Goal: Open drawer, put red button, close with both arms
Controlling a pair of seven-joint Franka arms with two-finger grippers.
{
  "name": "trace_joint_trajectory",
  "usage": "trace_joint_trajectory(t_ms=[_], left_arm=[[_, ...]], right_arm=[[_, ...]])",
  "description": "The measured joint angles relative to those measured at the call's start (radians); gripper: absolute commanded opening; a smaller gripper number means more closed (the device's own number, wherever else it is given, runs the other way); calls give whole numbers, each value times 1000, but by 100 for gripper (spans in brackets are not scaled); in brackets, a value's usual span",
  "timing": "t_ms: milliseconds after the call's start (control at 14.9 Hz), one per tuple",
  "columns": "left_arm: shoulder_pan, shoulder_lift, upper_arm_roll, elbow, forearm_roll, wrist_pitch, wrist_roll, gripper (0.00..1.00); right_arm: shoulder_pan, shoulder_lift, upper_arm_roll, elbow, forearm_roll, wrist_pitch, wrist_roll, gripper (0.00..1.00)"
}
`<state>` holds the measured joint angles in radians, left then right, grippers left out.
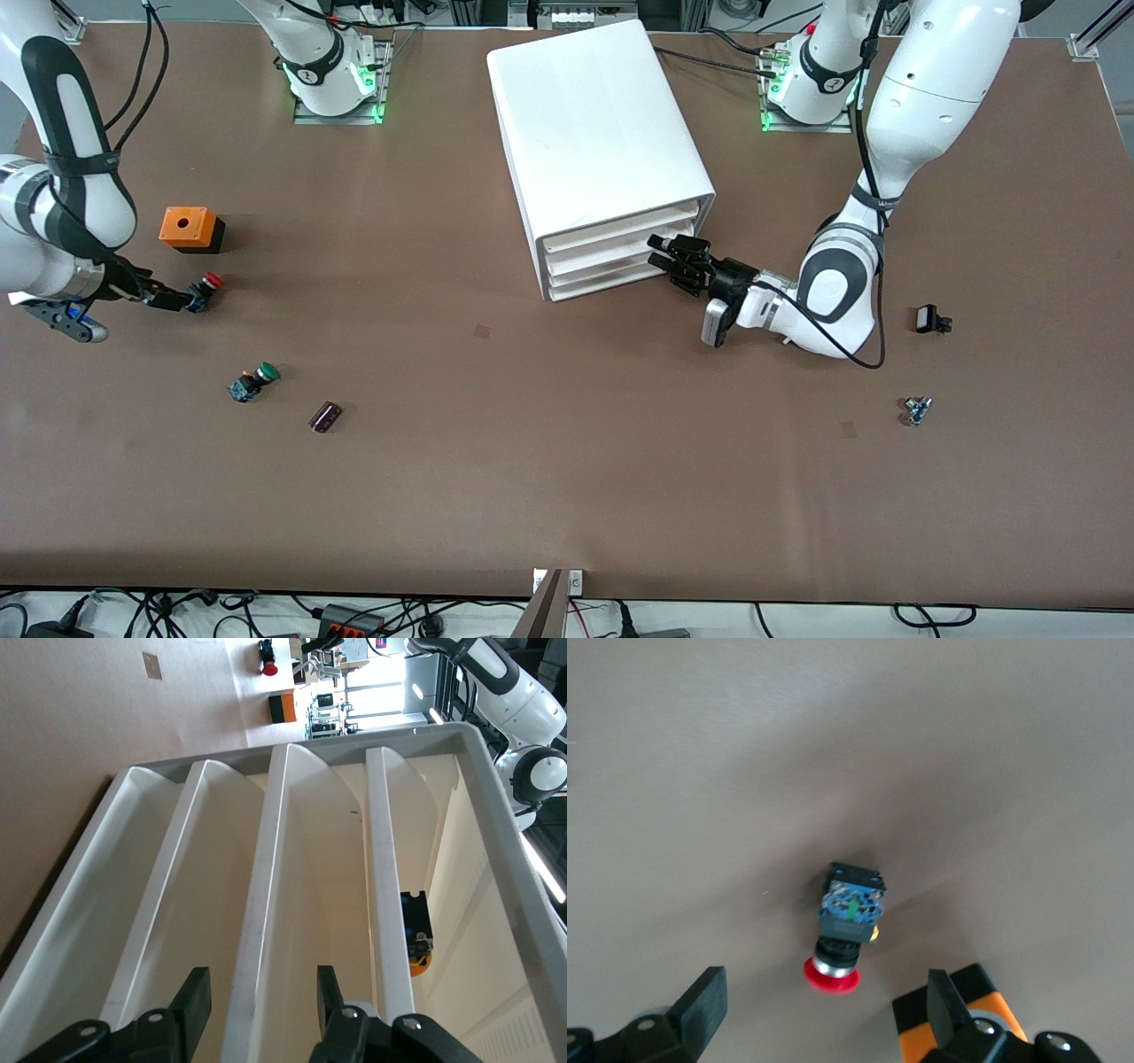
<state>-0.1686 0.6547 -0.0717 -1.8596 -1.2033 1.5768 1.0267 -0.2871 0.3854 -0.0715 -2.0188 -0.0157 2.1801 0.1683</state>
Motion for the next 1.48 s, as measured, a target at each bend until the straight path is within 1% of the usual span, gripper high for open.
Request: trace_joint_trajectory(t_ms=[134, 201, 269, 403, 470, 537, 604, 940, 1209, 1276, 1343, 1410, 1478], left_arm=[[-6, 1, -1, -6, 0, 0, 0, 47], [-9, 2, -1, -10, 0, 0, 0, 40], [-13, 5, -1, -13, 0, 0, 0, 32], [-20, 11, -1, -16, 0, 0, 1, 20], [-22, 13, -1, -16, 0, 1, 1, 17], [-22, 13, -1, -16, 0, 1, 1, 10], [-22, 13, -1, -16, 0, 1, 3, 7], [-22, 15, 0, 1, 0, 1, 3, 7], [-17, 49, 10, 52, 2, -8, 3, 7], [-17, 60, 13, 68, 2, -13, 2, 7], [-17, 73, 16, 88, 2, -19, 2, 7], [-16, 88, 20, 113, 2, -26, 1, 7], [-14, 106, 26, 145, 2, -33, 0, 7]], right_arm=[[-22, 11, 0, -27, 0, 35, 0, 100], [-32, 18, 0, -33, 0, 41, 0, 100], [-37, 25, 0, -36, 5, 46, 0, 100], [-40, 45, 0, -38, 33, 62, 0, 100], [-40, 57, 1, -38, 42, 71, 0, 100], [-40, 67, 1, -38, 46, 77, 0, 100], [-40, 77, 1, -38, 48, 84, 0, 100], [-40, 103, 1, -38, 50, 124, 0, 100], [-40, 107, 2, -38, 51, 127, 0, 100], [-40, 108, 2, -38, 51, 127, 0, 97], [-40, 108, 2, -39, 51, 126, 0, 91], [-40, 109, 2, -41, 51, 126, 0, 82], [-40, 111, 2, -41, 51, 126, 0, 70]])
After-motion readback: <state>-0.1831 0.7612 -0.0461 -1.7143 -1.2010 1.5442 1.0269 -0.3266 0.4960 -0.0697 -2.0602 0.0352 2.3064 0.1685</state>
